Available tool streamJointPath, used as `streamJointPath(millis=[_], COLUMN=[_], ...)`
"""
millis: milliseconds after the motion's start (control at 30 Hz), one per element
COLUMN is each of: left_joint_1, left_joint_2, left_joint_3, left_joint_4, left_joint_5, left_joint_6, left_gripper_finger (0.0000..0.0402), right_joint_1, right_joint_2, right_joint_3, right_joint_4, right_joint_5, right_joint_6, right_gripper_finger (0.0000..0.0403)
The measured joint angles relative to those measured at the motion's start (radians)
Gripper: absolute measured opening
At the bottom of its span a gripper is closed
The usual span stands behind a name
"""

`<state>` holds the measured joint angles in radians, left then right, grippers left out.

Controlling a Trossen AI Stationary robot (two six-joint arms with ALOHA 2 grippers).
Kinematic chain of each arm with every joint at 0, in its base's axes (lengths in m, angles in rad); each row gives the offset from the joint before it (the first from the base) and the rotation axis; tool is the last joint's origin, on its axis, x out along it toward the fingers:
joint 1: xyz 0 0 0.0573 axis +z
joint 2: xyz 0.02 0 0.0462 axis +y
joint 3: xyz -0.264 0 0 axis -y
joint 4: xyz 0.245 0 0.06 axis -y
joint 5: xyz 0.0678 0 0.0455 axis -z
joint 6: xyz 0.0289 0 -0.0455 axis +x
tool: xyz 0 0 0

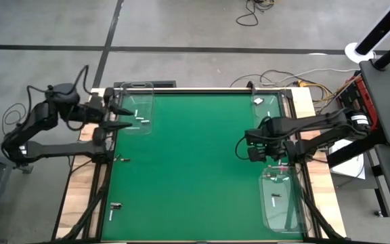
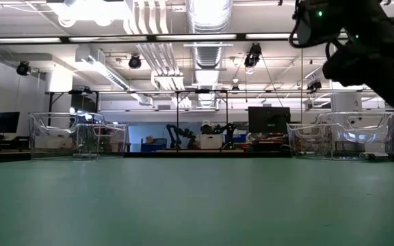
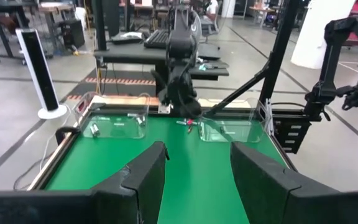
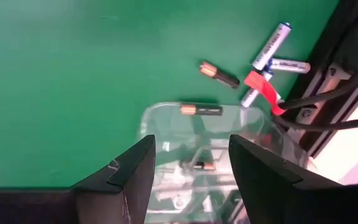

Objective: Sort batteries
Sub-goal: Put the black battery into the bottom right transparent bin

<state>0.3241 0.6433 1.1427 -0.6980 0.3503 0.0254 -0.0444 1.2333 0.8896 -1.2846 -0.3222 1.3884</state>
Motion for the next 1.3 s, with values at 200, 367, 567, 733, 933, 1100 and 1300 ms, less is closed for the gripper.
streamJointPath(millis=[200,367,567,733,933,1100,1300], left_joint_1=[0.000,0.000,0.000,0.000,0.000,0.000,0.000], left_joint_2=[-0.033,-0.035,-0.020,-0.003,0.013,0.016,0.017], left_joint_3=[0.000,0.000,0.000,0.000,0.000,0.000,0.000], left_joint_4=[-0.001,0.000,0.000,0.001,0.002,0.008,0.005], left_joint_5=[0.000,0.000,0.000,0.000,-0.001,-0.001,-0.004], left_joint_6=[0.016,0.016,0.015,0.008,-0.008,-0.008,-0.009], left_gripper_finger=[0.0164,0.0164,0.0164,0.0164,0.0164,0.0164,0.0164], right_joint_1=[-0.005,-0.009,-0.015,-0.015,-0.015,-0.015,-0.016], right_joint_2=[0.000,0.000,0.000,0.000,0.001,0.042,0.137], right_joint_3=[-0.097,-0.165,-0.225,-0.262,-0.298,-0.315,-0.306], right_joint_4=[0.128,0.183,0.237,0.252,0.303,0.324,0.351], right_joint_5=[0.001,0.005,0.008,0.008,0.006,0.007,-0.003], right_joint_6=[-0.012,-0.010,-0.030,-0.094,-0.130,-0.162,-0.253], right_gripper_finger=[0.0196,0.0196,0.0196,0.0196,0.0196,0.0196,0.0196])
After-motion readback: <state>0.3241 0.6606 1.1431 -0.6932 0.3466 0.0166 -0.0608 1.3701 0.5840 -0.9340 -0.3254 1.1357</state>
